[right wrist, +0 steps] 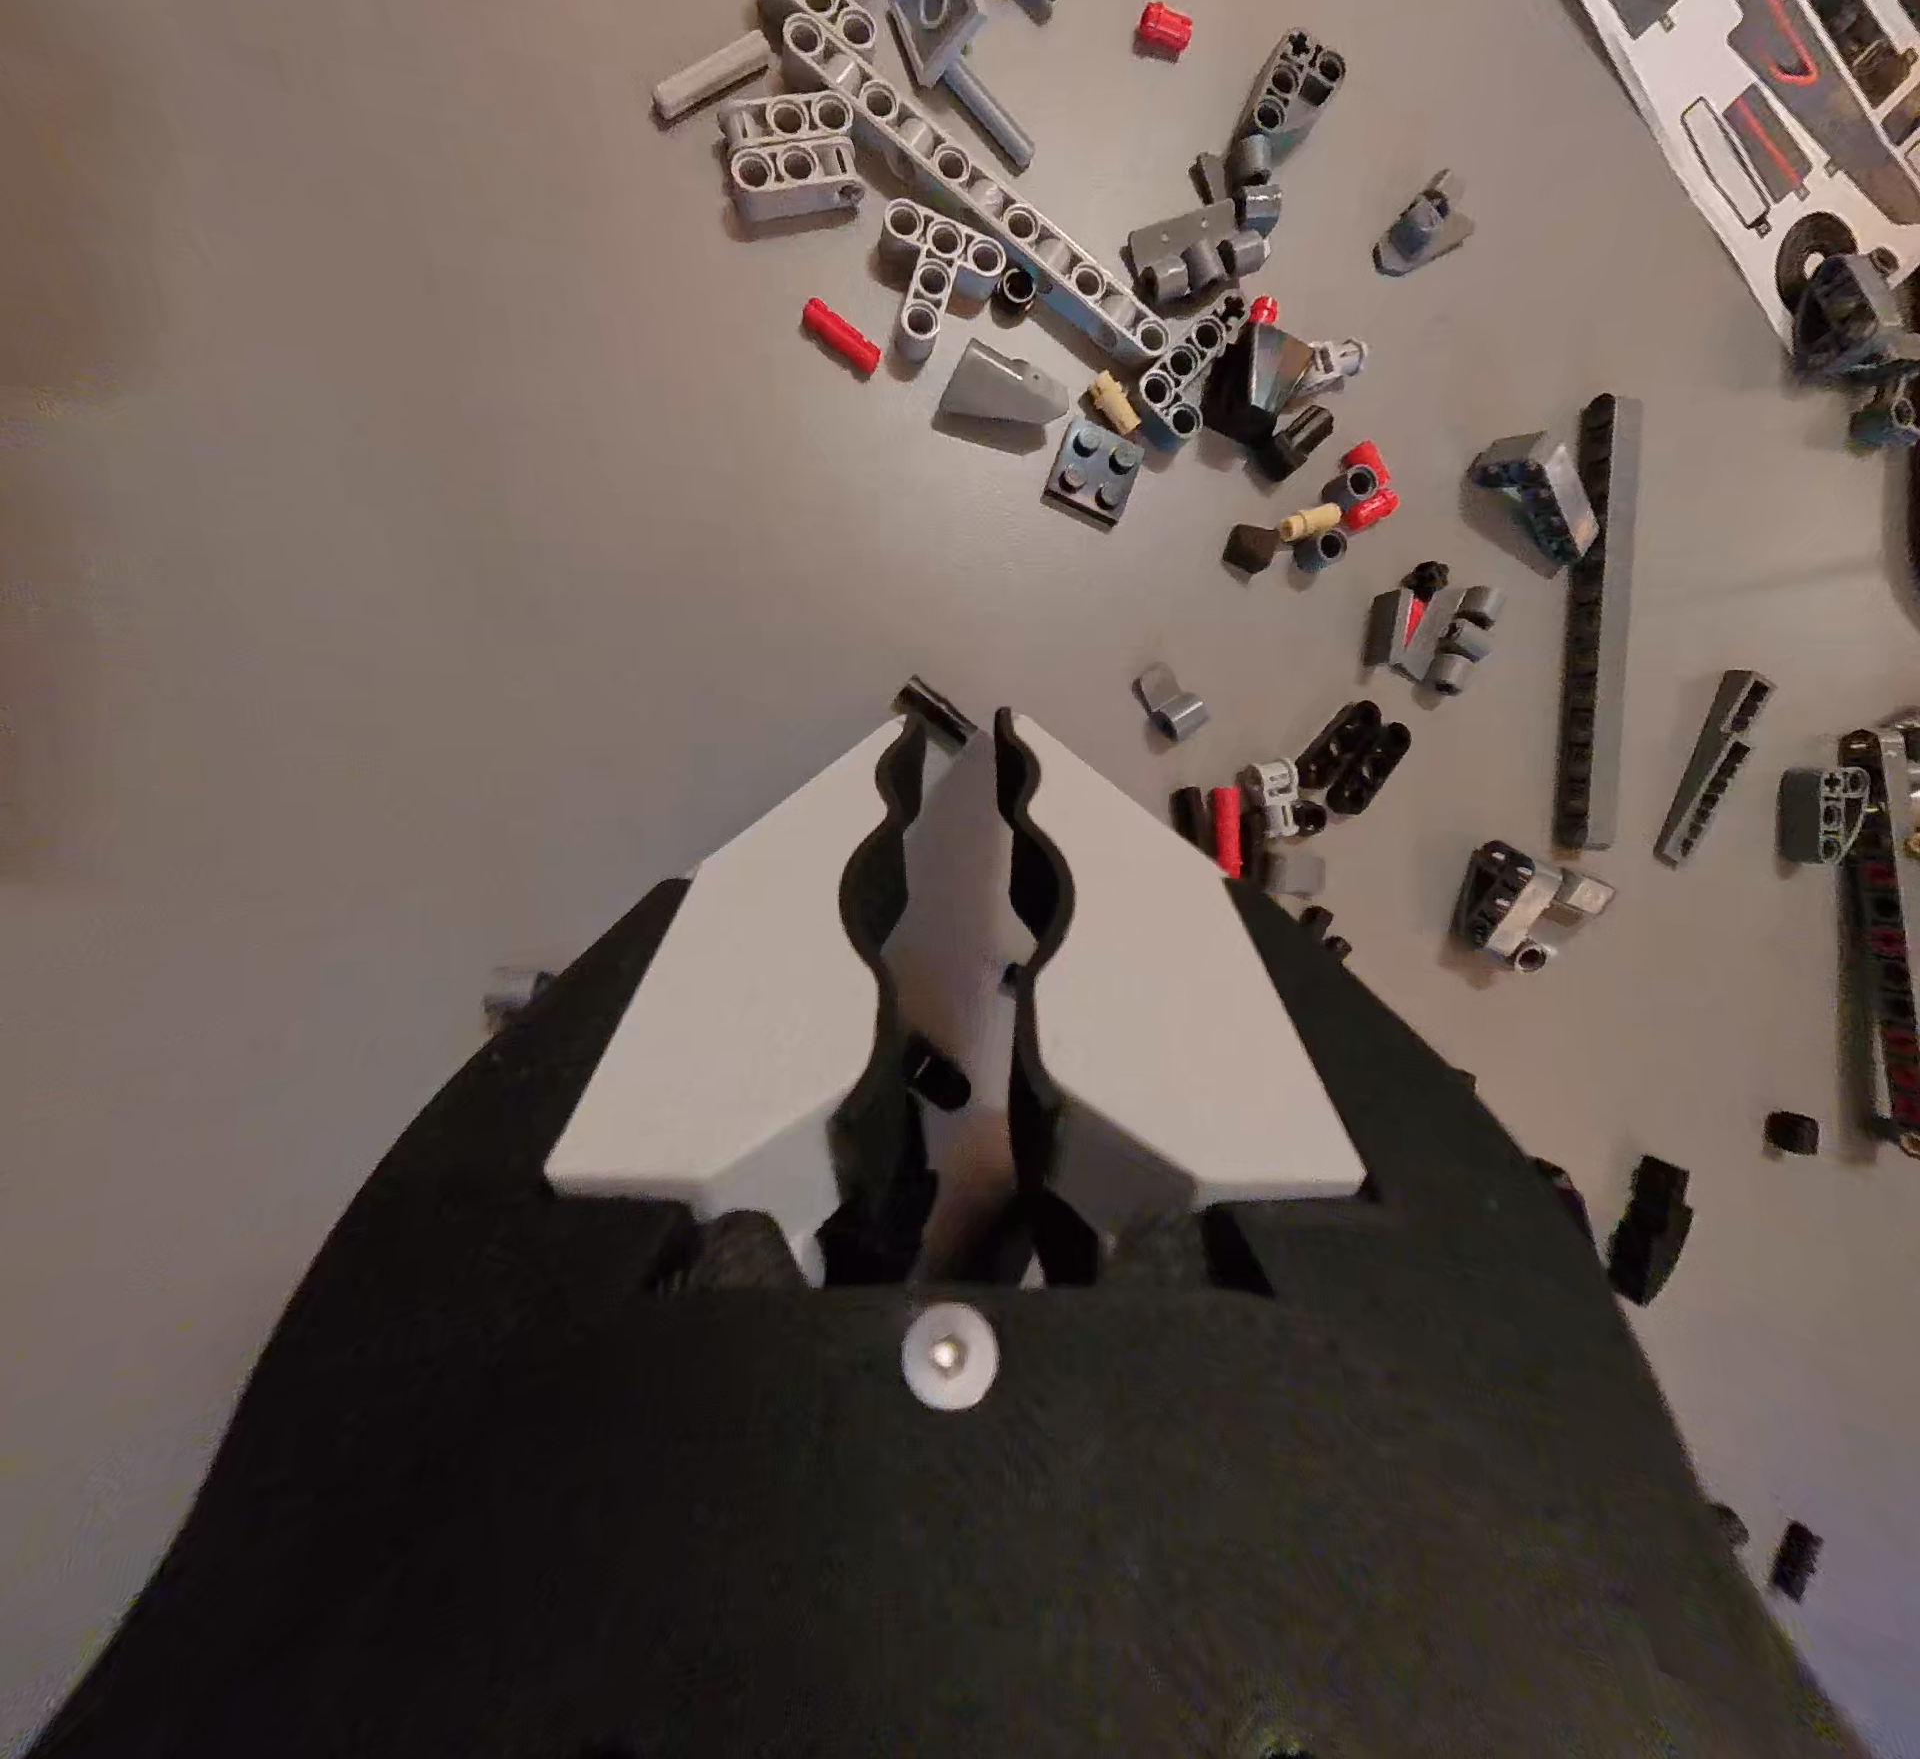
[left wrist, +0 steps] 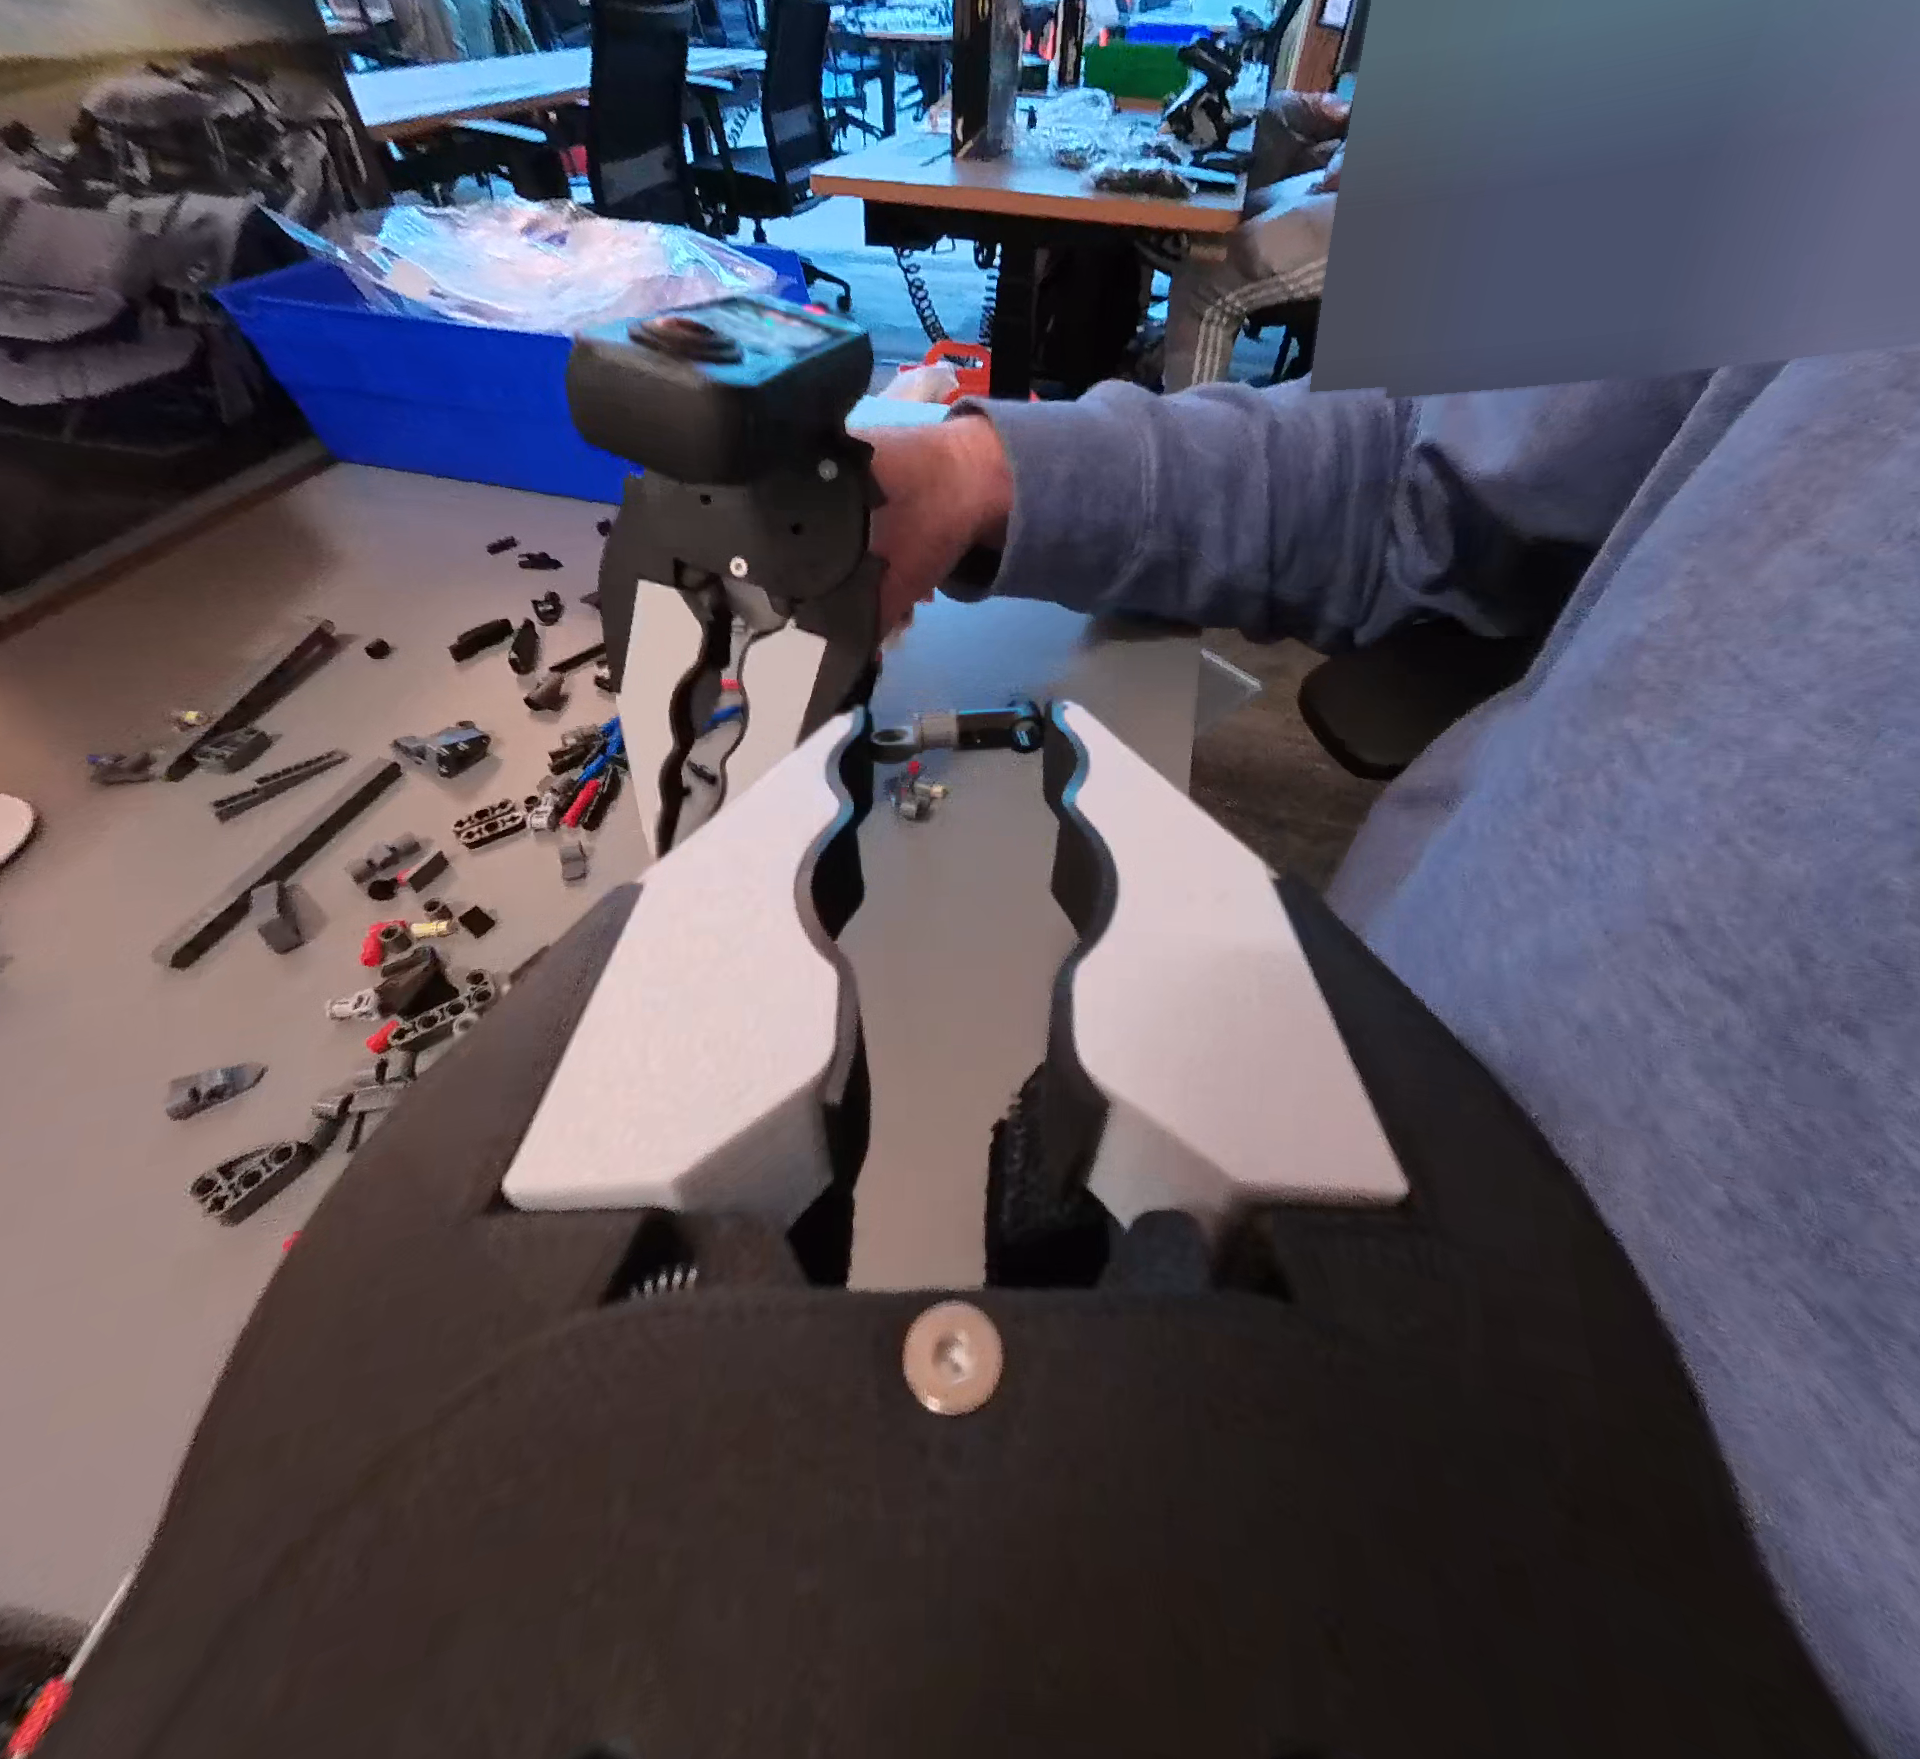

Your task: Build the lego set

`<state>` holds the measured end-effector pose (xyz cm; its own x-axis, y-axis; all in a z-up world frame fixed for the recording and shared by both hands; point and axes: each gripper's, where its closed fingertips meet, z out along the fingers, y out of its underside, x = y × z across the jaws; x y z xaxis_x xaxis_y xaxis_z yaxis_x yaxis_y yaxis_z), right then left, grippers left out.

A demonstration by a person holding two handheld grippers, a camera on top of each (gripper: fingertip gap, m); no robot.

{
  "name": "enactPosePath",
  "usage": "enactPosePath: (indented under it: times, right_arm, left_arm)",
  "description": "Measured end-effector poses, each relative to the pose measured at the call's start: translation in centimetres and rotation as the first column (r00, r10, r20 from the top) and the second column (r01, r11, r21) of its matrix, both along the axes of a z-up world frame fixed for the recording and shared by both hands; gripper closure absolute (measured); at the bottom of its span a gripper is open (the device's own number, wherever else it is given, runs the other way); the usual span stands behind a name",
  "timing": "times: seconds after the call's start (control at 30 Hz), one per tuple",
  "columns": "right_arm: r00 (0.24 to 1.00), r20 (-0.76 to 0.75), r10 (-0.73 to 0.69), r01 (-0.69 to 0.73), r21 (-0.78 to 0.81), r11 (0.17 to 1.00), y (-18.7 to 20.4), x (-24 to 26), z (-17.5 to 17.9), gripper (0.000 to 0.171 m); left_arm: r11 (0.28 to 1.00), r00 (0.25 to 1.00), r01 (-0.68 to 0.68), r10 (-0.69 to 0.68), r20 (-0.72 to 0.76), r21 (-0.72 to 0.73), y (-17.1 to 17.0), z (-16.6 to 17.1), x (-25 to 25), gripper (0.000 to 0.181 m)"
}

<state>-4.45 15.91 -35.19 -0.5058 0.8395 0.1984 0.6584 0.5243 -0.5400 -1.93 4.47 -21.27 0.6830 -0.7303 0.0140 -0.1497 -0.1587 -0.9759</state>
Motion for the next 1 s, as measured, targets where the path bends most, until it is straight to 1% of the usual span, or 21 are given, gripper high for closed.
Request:
enactPosePath:
  times: [0.07, 0.23, 0.37, 0.5, 0.53, 0.63, 0.77, 0.83, 0.9, 0.93, 1.0]
  right_arm:
    - [1.000, -0.008, 0.022, -0.023, -0.048, 0.999, 0.0, 0.1, 0.0, 0.158]
    - [0.990, -0.014, 0.139, -0.140, -0.117, 0.983, 0.0, 0.3, 0.0, 0.159]
    - [0.964, 0.025, 0.263, -0.254, -0.184, 0.950, -0.3, 0.2, -0.1, 0.163]
    - [0.943, 0.040, 0.331, -0.314, -0.223, 0.923, -0.3, 0.2, -0.2, 0.163]
    - [0.942, 0.050, 0.331, -0.312, -0.227, 0.923, -0.2, 0.1, -0.2, 0.168]
    - [0.953, 0.075, 0.293, -0.268, -0.241, 0.933, -0.2, 0.0, -0.2, 0.169]
    - [0.987, 0.067, 0.148, -0.130, -0.219, 0.967, -0.4, 0.0, -0.2, 0.169]
    - [0.993, 0.052, 0.103, -0.089, -0.218, 0.972, -0.9, 0.4, -0.2, 0.170]
    - [0.995, 0.022, 0.099, -0.093, -0.205, 0.974, -1.5, 0.8, -0.1, 0.167]
    - [0.995, 0.014, 0.101, -0.096, -0.202, 0.975, -1.6, 0.9, -0.1, 0.162]
    - [0.991, -0.002, 0.135, -0.133, -0.195, 0.972, -1.8, 1.3, -0.1, 0.163]
  left_arm:
    - [1.000, 1.000, -0.003, 0.002, -0.020, -0.014, 0.1, -0.4, 0.0, 0.151]
    - [0.999, 1.000, 0.006, -0.005, 0.014, -0.049, 0.6, -1.4, -0.1, 0.151]
    - [0.997, 0.998, 0.035, -0.031, 0.051, -0.071, 1.2, -1.9, 0.0, 0.151]
    - [0.996, 0.998, 0.040, -0.036, 0.047, -0.085, 1.6, -2.2, -0.4, 0.151]
    - [0.995, 0.998, 0.034, -0.030, 0.049, -0.089, 1.8, -2.3, -0.5, 0.151]
    - [0.994, 0.999, 0.006, -0.001, 0.047, -0.110, 2.5, -2.8, -1.1, 0.151]
    - [0.987, 0.998, -0.035, 0.042, 0.040, -0.158, 2.8, -3.8, -1.3, 0.151]
    - [0.983, 0.997, -0.057, 0.064, 0.031, -0.176, 2.9, -4.4, -1.1, 0.151]
    - [0.979, 0.997, -0.065, 0.072, 0.030, -0.191, 2.9, -4.9, -0.7, 0.151]
    - [0.979, 0.997, -0.073, 0.078, 0.021, -0.193, 2.9, -5.2, -0.6, 0.151]
    - [0.977, 0.996, -0.082, 0.085, 0.010, -0.196, 3.0, -5.5, -0.3, 0.151]
